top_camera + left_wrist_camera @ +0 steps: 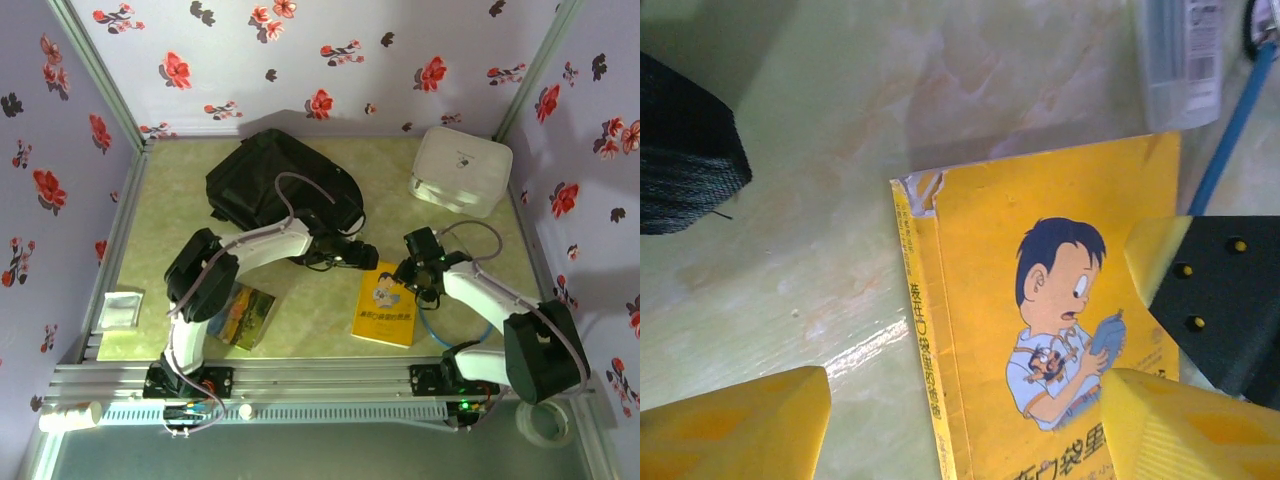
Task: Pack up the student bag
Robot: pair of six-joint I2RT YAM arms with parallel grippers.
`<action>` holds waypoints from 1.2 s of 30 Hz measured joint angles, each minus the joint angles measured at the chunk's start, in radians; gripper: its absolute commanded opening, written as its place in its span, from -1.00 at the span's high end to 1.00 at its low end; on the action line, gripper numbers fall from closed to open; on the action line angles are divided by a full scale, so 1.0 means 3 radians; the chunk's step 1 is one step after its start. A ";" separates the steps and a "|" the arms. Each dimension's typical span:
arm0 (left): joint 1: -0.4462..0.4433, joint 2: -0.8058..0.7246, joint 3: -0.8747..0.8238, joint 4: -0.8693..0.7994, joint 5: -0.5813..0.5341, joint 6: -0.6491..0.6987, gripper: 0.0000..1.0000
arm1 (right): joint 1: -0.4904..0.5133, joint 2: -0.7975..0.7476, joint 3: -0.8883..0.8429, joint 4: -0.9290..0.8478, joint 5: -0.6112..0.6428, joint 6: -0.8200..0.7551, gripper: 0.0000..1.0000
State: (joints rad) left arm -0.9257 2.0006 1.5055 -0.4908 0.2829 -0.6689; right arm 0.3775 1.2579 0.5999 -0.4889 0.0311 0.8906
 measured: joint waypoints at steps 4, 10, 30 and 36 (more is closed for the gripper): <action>-0.0017 0.0206 0.0158 -0.0111 0.0053 -0.0009 -0.30 | 0.0000 0.0029 -0.0001 0.0017 0.0000 0.0005 -0.11; -0.0019 0.0395 0.0256 -0.0228 0.0149 -0.0019 -0.04 | 0.0000 0.0041 -0.0041 0.0141 -0.0028 0.0080 -0.07; 0.0149 0.0604 0.0411 -0.0214 0.0329 -0.0081 0.33 | -0.0037 0.0146 -0.0146 0.0434 -0.0154 0.0450 0.01; 0.0192 0.0615 0.0487 -0.0186 0.0300 -0.0042 0.24 | -0.0033 0.0072 -0.0144 0.0395 -0.0146 0.0434 -0.10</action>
State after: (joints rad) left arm -0.8680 2.1853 1.6516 -0.5465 0.3729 -0.6815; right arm 0.3676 1.2797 0.5568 -0.3702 -0.0128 1.0206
